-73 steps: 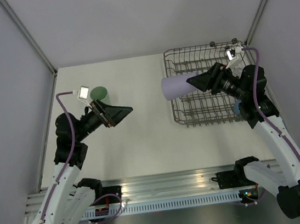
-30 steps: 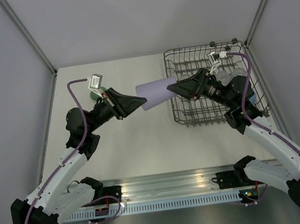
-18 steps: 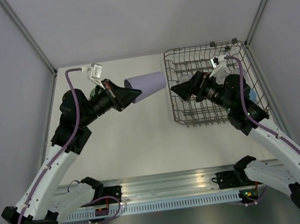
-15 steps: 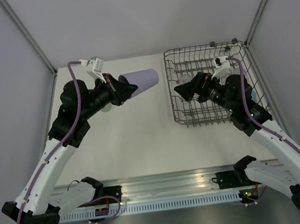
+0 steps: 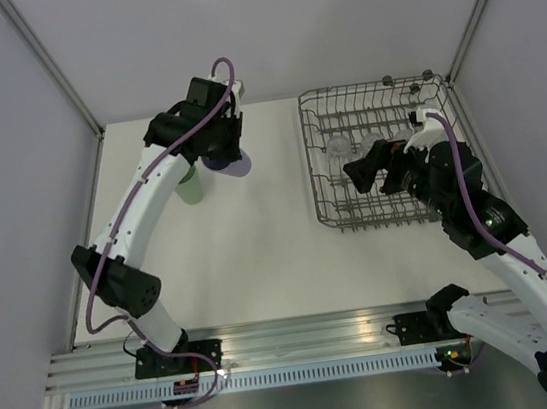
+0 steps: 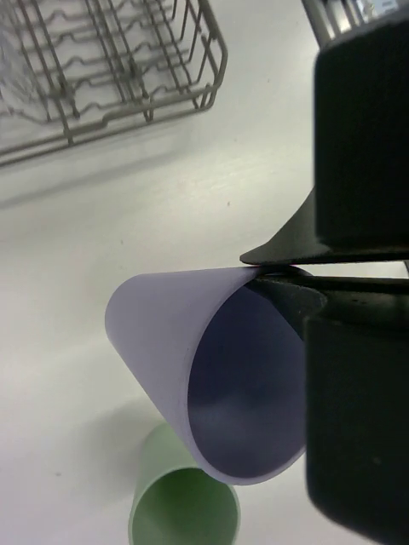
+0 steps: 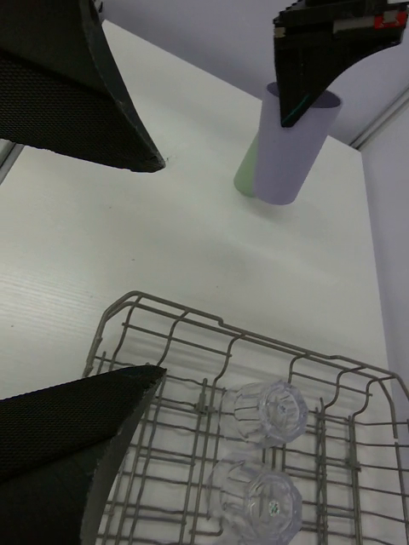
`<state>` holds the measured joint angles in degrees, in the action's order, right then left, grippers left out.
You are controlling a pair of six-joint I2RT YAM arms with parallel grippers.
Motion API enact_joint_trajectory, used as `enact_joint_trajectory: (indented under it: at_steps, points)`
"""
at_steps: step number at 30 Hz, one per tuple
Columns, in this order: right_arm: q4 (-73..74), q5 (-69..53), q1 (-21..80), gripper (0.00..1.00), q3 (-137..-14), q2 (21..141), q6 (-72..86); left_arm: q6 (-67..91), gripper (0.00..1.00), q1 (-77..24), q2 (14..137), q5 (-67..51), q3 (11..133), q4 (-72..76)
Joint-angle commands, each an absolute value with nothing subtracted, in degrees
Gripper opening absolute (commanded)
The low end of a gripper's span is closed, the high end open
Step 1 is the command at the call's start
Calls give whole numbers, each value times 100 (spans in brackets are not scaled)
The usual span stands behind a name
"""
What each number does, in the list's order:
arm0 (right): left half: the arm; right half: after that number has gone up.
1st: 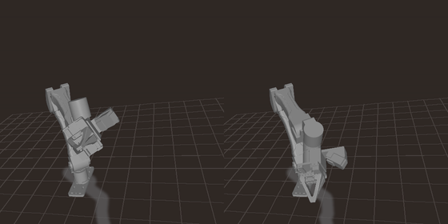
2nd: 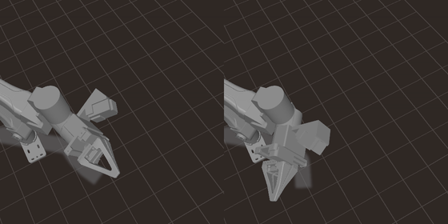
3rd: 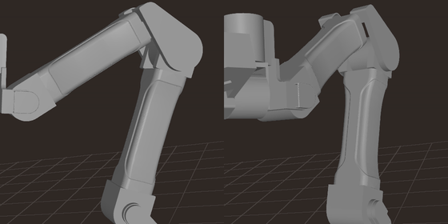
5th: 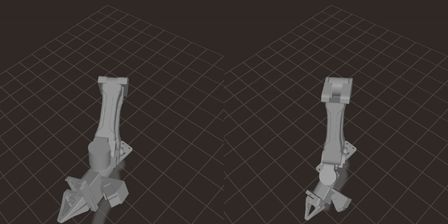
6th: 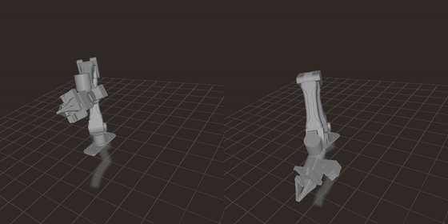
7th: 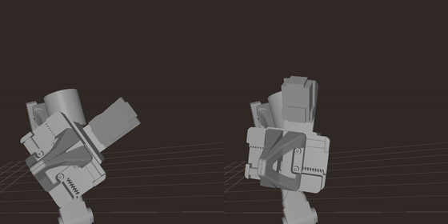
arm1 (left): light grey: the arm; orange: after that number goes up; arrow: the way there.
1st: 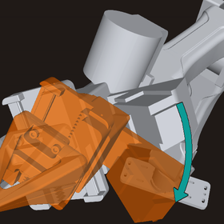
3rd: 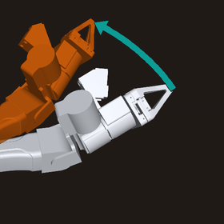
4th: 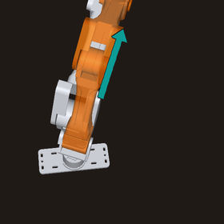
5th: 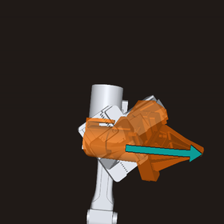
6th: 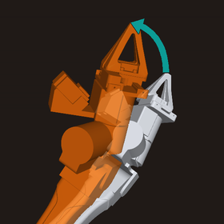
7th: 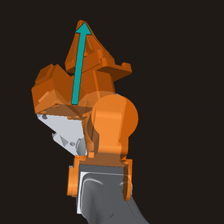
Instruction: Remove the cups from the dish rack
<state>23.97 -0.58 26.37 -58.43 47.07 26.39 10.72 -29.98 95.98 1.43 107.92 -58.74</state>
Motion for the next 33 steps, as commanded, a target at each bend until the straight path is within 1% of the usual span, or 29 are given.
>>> enact_joint_trajectory:
  at_steps: [1,4,8,11,18,33]
  points:
    - [2838,264,2637,98,-6100,4527,2250,502,2,-2962,10166,738,11714,-6854]
    - [2997,299,2637,98,-6126,4448,2110,387,2,-2962,10764,1106,12365,-7373]
    - [3164,404,2637,98,-6144,4359,1969,185,2,-2944,11293,941,12770,-7594]
    - [3217,422,2637,98,-6152,4307,1916,35,2,-2918,11610,678,12806,-7655]
    - [3357,387,2628,98,-6153,4236,1776,9,2,-2752,12321,598,13139,-7655]
    - [3331,360,2628,98,-5968,4192,1731,-246,2,-2496,13016,343,13491,-7515]
